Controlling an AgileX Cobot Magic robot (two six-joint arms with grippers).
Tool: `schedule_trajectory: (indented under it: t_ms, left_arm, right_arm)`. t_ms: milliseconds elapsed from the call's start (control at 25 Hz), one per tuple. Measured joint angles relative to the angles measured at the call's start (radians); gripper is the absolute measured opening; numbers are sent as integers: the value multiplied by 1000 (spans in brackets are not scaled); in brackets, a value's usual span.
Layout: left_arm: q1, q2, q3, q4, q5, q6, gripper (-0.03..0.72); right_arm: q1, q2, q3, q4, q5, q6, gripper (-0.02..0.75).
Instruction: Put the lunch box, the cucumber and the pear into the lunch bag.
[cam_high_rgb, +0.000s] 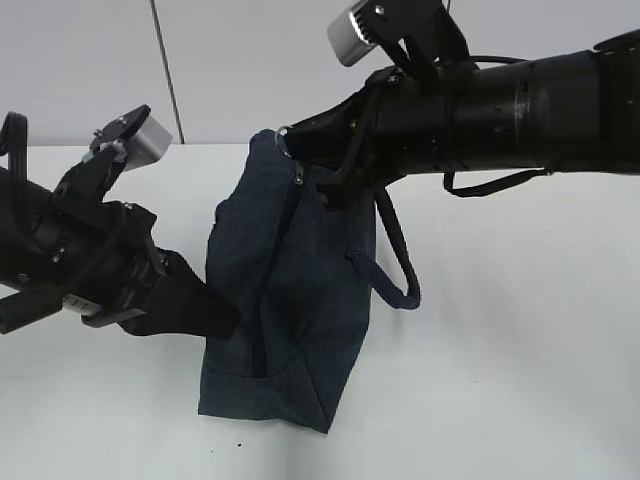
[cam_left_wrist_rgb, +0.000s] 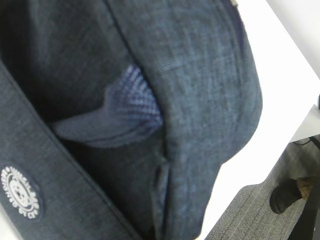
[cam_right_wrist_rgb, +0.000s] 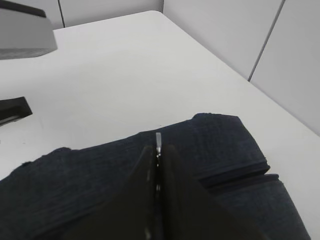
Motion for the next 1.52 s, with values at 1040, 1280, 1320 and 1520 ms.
schedule_trajectory:
  t_ms: [1040, 1280, 1320, 1520]
  left_arm:
    - [0, 0, 0, 71, 47, -33, -11]
    - [0, 0, 0, 123, 49, -109, -11]
    - [0, 0, 0, 128, 48, -117, -11]
    - [0, 0, 0, 130, 48, -124, -11]
  right_arm:
    - [-211, 299, -258, -26, 307, 238, 6]
    - [-238, 380, -352, -80, 351, 336, 6]
    - [-242, 392, -365, -87, 360, 352, 6]
    - [-252, 425, -393, -99, 413, 396, 6]
